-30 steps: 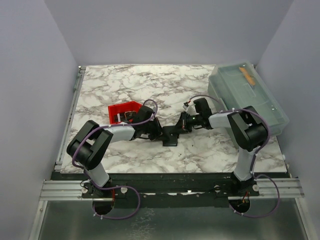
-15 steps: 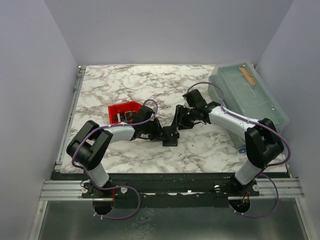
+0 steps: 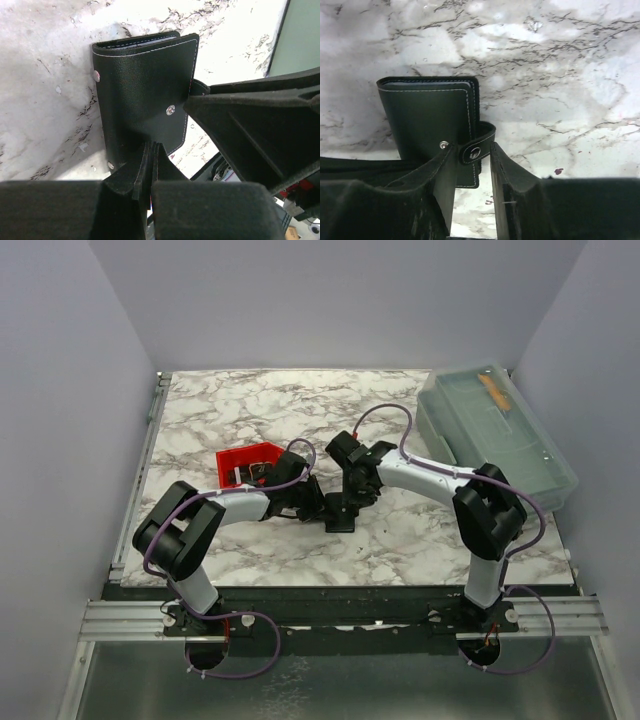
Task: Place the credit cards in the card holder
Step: Close the card holder at the center of the board.
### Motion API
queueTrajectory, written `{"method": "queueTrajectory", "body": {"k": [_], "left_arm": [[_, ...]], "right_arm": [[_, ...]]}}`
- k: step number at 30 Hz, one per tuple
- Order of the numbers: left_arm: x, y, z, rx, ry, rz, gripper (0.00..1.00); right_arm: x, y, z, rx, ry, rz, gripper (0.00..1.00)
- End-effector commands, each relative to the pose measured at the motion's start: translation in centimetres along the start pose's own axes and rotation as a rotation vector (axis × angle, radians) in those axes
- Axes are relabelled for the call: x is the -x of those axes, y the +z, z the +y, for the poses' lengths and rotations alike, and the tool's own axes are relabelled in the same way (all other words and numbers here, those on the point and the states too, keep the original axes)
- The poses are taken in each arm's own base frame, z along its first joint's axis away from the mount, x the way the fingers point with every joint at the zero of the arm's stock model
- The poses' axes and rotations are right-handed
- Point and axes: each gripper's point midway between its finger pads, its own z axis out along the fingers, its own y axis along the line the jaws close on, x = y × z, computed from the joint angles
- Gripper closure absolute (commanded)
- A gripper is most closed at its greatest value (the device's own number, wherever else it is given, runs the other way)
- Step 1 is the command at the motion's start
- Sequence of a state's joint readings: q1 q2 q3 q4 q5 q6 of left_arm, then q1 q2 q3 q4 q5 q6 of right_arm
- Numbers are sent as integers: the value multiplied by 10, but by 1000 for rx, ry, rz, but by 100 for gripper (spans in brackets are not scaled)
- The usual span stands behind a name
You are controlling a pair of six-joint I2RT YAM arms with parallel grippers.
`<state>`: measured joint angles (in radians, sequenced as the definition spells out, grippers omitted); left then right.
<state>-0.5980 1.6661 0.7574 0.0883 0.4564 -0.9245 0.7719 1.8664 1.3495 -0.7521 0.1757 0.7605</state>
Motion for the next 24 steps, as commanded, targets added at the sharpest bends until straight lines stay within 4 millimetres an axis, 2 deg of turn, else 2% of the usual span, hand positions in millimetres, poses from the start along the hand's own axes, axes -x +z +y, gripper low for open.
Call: {"method": "queueTrajectory", "body": {"k": [1,10,24], "left_arm": [[-4,-3,9,42,19,5,99],[-4,-3,9,44,24,4,99],[-4,-1,10,46,23,8,99]], "right_arm": [[7,1,-16,-115,-12,-41,67],[10,-2,-8,-93,-31,-45,85],[10,-9,-5,-66,-40,-47,80]]}}
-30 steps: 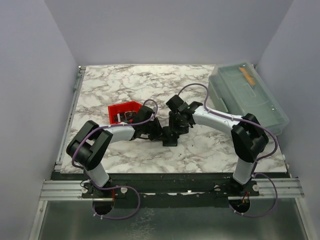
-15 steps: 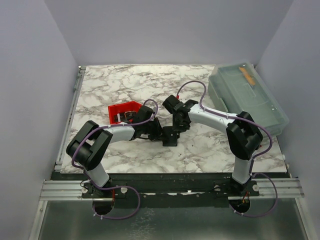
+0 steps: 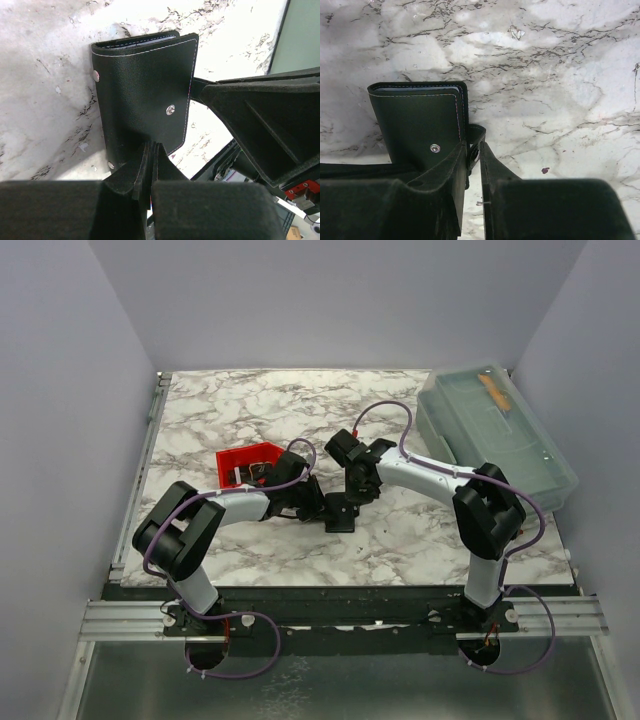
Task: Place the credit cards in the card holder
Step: Close the card holder at the center of the board.
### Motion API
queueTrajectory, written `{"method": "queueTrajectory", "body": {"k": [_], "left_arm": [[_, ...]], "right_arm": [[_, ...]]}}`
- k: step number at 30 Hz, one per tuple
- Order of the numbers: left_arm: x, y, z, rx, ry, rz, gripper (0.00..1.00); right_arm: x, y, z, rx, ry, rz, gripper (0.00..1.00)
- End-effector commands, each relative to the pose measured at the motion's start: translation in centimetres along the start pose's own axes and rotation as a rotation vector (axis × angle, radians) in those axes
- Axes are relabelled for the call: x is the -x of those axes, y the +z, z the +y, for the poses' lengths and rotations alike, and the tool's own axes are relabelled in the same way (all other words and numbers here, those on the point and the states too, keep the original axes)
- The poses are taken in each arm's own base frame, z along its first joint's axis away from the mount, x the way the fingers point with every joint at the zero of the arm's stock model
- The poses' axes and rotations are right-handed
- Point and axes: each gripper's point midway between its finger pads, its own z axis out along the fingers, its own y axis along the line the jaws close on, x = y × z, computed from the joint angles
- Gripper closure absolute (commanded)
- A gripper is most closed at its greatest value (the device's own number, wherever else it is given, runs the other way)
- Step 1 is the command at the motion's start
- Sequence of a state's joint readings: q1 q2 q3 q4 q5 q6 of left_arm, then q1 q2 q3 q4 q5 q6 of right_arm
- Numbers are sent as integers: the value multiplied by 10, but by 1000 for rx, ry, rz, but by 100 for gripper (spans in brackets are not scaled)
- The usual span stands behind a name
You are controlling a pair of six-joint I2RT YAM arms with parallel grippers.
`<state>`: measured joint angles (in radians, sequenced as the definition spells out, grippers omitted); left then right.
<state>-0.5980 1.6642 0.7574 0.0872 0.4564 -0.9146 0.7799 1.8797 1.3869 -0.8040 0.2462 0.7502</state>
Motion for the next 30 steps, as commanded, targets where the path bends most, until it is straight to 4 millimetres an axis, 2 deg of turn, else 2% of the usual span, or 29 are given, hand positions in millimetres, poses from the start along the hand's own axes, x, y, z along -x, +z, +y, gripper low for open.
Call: {"method": "queueTrajectory", "body": {"k": [1,3,6,12,17,21,24,30], "left_arm": [[-5,-1,10,47,12,10,99],[-5,-1,11,49,12,9,99],[-5,-1,11,49,11,11,99],[-5,-1,11,48,11,9,99],[-5,-1,12,51,8,10,99],[-6,0,14,57,5,11,99],[-7,0,16,60,1,14,99],[-7,-1,14,53,4,10,99]], "right_arm": [[4,-7,3,4,-14,-22,78],[5,-9,3,10,-11,-28,74],[6,-10,3,16,-10,-34,73],[6,-12,3,25,-10,-44,90],[6,-14,4,39,-12,-46,99],[5,-15,11,94,-27,-57,100],[4,-18,26,214,-38,-67,100],[0,-7,39,319,-36,-50,100]]}}
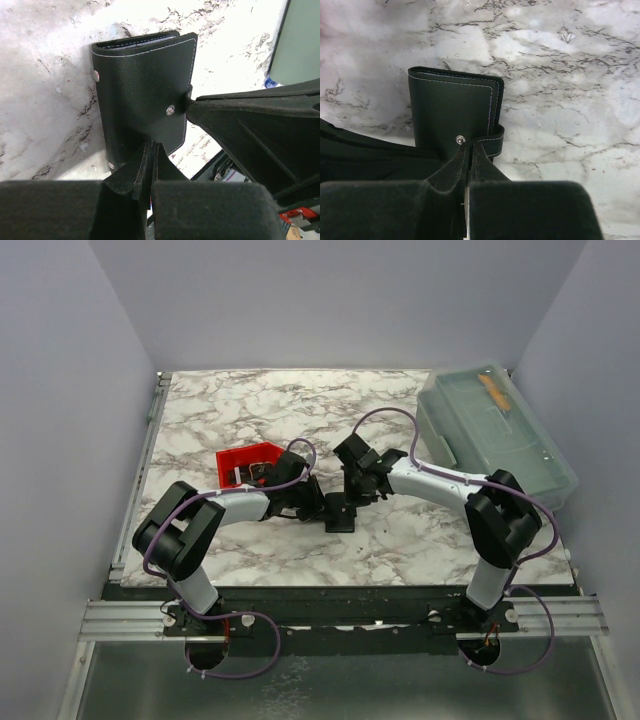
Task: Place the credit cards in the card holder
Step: Close the card holder at the center of the board.
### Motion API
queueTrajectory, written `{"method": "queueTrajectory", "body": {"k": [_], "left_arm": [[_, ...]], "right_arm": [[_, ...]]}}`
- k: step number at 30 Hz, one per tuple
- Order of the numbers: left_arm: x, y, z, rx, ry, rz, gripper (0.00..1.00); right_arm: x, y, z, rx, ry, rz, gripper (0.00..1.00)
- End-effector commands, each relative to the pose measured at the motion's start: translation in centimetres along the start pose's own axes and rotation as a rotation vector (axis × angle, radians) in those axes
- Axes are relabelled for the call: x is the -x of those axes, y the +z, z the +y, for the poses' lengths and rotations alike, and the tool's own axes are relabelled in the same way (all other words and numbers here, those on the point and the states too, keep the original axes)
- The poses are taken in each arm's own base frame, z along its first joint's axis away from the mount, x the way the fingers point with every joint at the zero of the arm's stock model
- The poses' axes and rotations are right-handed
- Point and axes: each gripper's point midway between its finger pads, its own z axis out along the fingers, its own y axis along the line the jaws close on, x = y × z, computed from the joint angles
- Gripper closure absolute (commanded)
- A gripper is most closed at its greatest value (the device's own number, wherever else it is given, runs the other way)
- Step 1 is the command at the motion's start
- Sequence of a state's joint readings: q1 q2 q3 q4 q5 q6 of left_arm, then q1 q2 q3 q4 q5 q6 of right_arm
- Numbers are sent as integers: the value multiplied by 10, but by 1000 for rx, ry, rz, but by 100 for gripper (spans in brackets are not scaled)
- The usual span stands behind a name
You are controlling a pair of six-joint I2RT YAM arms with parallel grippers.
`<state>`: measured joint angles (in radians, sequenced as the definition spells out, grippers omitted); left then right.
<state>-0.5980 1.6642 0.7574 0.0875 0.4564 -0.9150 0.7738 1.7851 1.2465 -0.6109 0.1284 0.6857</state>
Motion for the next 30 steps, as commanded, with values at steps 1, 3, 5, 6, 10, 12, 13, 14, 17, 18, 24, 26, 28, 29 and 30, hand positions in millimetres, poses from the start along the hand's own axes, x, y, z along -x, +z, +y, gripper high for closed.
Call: {"method": "queueTrajectory", "body": {"k": [1,3,5,6,10,12,13,14,17,18,24,26,28,29,30], "left_arm": [[-7,-1,14,53,4,9,99],[-6,-2,13,52,5,8,99],[-7,-2,14,52,4,9,99],[-7,-2,14,52,5,10,99],[-7,-2,14,53,4,9,99],[-8,-2,14,54,4,10,99],[-8,-2,14,54,4,9,99],[-7,-2,14,54,4,8,99],[-7,-2,14,53,4,9,99],[-7,-2,14,54,4,9,99],[-8,-2,15,54,5,10,99],[-8,-2,15,55,4,10,99],[-7,-2,14,53,5,9,99],[-8,-2,14,53,4,10,99],[-8,-2,14,52,4,10,99]], "right_arm": [[7,3,23,153,0,-28,100],[8,6,22,163,12,-27,100],[8,12,18,152,19,-19,99],[7,14,17,149,19,-16,97],[5,20,13,144,21,-15,92],[1,20,16,166,20,7,89],[1,20,16,169,21,9,89],[1,21,17,173,21,12,89],[0,20,17,176,23,15,85],[0,19,17,179,26,14,85],[3,13,18,190,33,-1,89],[3,12,18,190,33,-5,95],[4,13,18,189,35,-4,99],[3,13,17,189,37,-2,100],[3,14,18,192,40,-3,100]]}}
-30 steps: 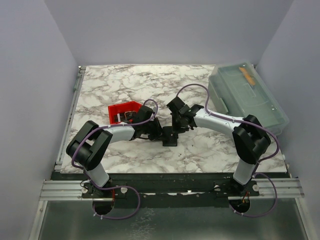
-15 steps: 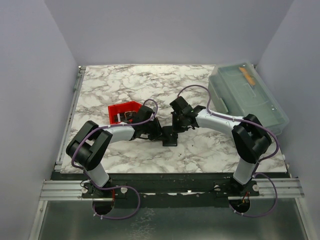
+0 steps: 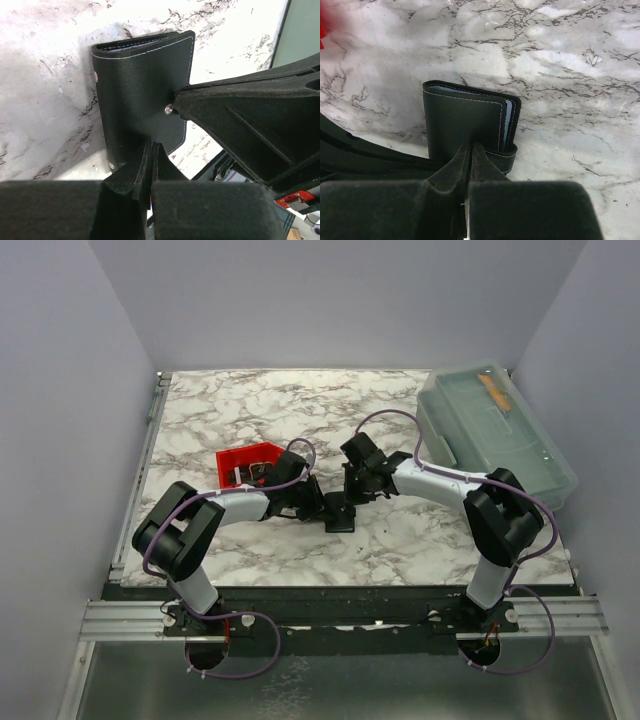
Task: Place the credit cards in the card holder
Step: Close the card holder at the center of the board.
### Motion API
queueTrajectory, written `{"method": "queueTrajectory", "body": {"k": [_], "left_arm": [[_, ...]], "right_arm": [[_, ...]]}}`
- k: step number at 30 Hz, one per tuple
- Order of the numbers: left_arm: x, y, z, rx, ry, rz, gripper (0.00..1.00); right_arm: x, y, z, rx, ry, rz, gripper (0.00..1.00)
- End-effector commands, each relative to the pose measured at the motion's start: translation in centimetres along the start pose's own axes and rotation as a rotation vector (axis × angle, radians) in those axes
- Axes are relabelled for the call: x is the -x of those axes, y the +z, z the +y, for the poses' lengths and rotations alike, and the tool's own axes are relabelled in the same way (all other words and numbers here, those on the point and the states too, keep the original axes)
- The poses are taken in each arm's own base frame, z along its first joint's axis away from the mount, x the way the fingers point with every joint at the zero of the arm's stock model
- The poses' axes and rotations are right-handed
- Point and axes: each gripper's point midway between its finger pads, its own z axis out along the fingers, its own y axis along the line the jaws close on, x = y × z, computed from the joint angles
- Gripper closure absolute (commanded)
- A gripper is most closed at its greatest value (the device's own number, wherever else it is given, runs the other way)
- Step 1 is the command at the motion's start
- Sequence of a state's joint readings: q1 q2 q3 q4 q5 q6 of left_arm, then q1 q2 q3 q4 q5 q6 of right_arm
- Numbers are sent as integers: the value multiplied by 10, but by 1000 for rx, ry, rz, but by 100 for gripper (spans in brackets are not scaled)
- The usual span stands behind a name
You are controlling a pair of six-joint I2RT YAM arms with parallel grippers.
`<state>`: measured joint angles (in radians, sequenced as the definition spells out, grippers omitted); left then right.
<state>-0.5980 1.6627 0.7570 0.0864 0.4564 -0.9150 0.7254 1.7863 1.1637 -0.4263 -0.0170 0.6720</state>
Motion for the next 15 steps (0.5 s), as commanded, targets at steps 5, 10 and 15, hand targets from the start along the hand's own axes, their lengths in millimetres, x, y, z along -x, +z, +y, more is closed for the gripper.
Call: {"method": "queueTrajectory", "body": {"k": [5,10,15], "left_arm": [[-8,-2,14,52,4,10,99],[-7,-2,14,50,4,7,99],[-7,-1,15,54,2,9,99]], "right_arm": [[-2,5,4,27,3,3,100],[-4,10,-3,0,-2,0,100],[-13,14,-1,19,14,27,100]]}}
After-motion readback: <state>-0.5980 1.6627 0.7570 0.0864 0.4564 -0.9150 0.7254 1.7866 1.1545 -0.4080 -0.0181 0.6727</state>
